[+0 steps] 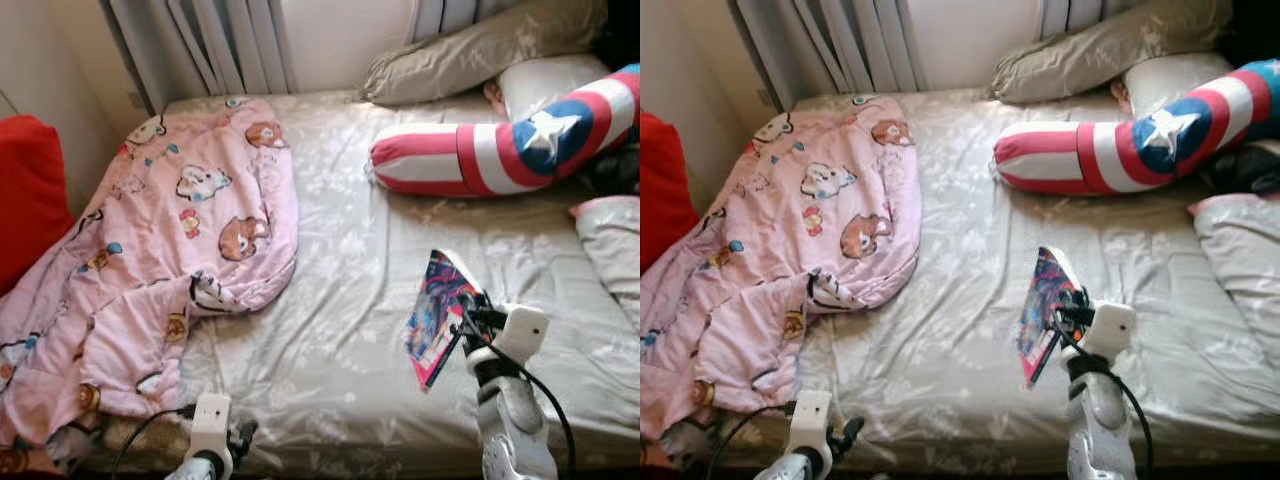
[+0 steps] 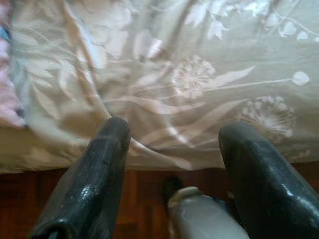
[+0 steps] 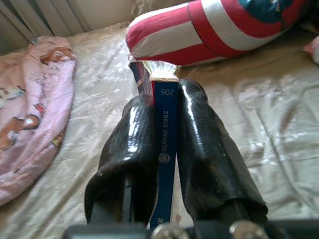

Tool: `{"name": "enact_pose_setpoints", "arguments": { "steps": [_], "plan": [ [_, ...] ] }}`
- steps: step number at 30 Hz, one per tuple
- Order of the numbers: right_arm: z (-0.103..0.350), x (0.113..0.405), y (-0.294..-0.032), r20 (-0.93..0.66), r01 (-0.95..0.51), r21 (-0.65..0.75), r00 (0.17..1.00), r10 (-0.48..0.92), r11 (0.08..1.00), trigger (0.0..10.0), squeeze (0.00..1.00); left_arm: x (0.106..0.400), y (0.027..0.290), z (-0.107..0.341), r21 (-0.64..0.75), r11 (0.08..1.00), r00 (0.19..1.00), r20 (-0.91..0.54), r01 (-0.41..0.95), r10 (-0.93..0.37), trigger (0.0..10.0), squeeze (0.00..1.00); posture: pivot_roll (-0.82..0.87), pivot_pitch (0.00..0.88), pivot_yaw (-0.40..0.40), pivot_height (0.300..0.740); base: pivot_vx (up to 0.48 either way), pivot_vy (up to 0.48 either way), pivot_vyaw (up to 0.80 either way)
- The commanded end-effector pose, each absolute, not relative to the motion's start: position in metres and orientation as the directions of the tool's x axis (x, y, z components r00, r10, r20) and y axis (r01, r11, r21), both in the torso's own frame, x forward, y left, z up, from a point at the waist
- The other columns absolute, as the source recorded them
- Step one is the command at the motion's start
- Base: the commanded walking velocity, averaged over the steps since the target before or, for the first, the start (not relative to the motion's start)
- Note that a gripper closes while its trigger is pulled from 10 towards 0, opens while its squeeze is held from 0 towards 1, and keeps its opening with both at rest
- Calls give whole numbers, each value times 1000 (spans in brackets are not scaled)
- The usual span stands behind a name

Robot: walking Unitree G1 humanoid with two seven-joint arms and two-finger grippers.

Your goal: Clean up the room

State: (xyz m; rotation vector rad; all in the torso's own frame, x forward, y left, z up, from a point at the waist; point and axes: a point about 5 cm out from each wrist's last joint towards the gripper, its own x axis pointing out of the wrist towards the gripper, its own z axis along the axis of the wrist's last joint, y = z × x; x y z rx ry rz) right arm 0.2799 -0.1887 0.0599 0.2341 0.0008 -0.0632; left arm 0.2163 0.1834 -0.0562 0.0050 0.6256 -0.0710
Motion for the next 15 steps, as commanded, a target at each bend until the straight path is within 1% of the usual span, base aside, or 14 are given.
{"name": "enact_pose_setpoints", "arguments": {
  "steps": [1, 15],
  "plan": [
    [66, 283, -183, 22, 42, 238, 999, -48, 970, 10000, 0, 211, 189, -59, -2, 998, 797, -602, 60, -49, 10000, 0, 59, 92, 54, 706, 0, -424, 0],
    [65, 283, -183, 19, 43, 239, 999, -49, 970, 10000, 0, 212, 190, -58, -4, 998, 800, -598, 58, -49, 10000, 0, 59, 92, 54, 706, 0, -424, 0]
  ]
}}
